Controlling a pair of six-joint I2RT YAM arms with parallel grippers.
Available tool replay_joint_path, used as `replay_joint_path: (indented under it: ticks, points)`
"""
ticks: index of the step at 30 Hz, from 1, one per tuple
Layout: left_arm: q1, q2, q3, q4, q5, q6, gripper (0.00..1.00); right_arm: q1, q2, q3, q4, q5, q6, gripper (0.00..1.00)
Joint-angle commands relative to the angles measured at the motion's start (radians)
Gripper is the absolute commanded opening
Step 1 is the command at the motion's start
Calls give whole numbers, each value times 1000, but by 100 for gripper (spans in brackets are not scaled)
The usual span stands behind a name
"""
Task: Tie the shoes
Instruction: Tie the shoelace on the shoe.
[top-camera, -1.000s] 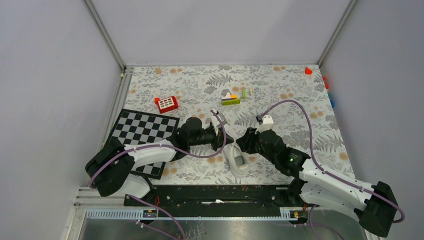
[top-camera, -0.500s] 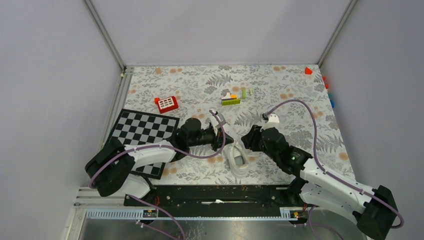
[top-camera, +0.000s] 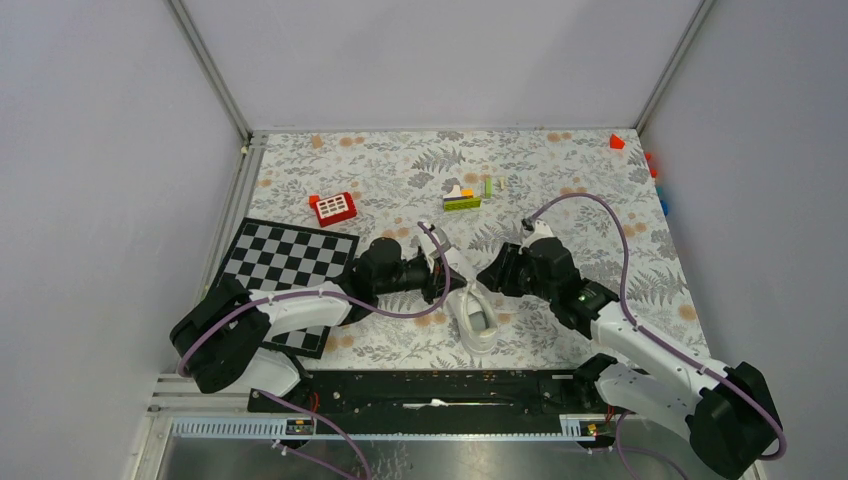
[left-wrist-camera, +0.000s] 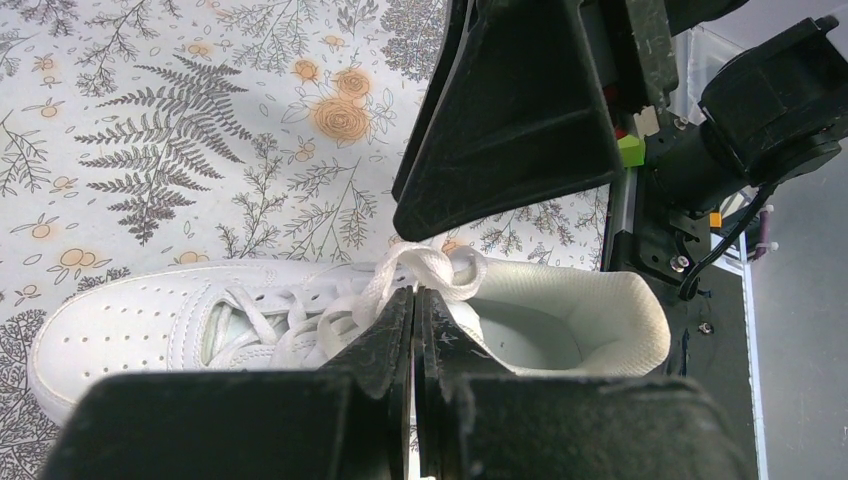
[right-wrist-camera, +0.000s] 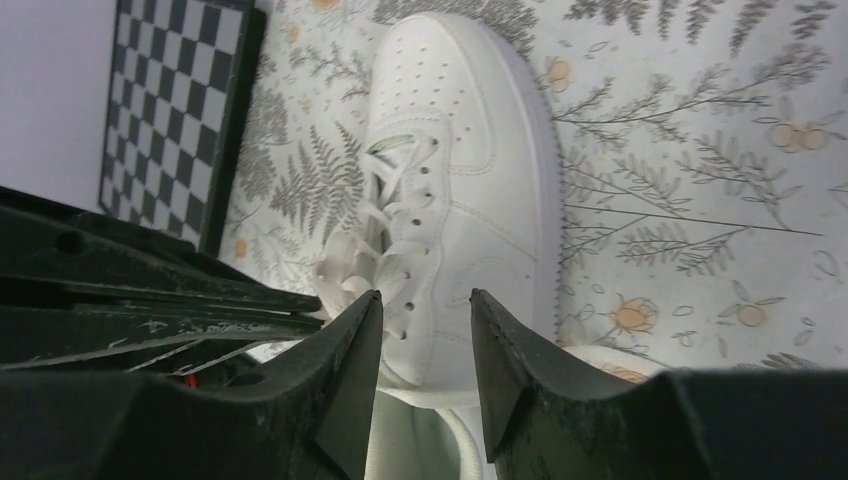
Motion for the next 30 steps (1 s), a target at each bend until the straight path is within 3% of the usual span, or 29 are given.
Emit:
replay_joint_path:
  ticks: [1, 18, 30]
  points:
    - [-3, -36, -6, 73, 23, -3, 0, -28, 22, 38, 102, -143, 32, 45]
    - [-3, -39, -7, 72, 22, 0, 0, -49, 91, 29, 145, -269, 50, 44]
    - [-3, -34, -7, 69, 15, 4, 0, -51, 92, 13, 169, -291, 61, 18]
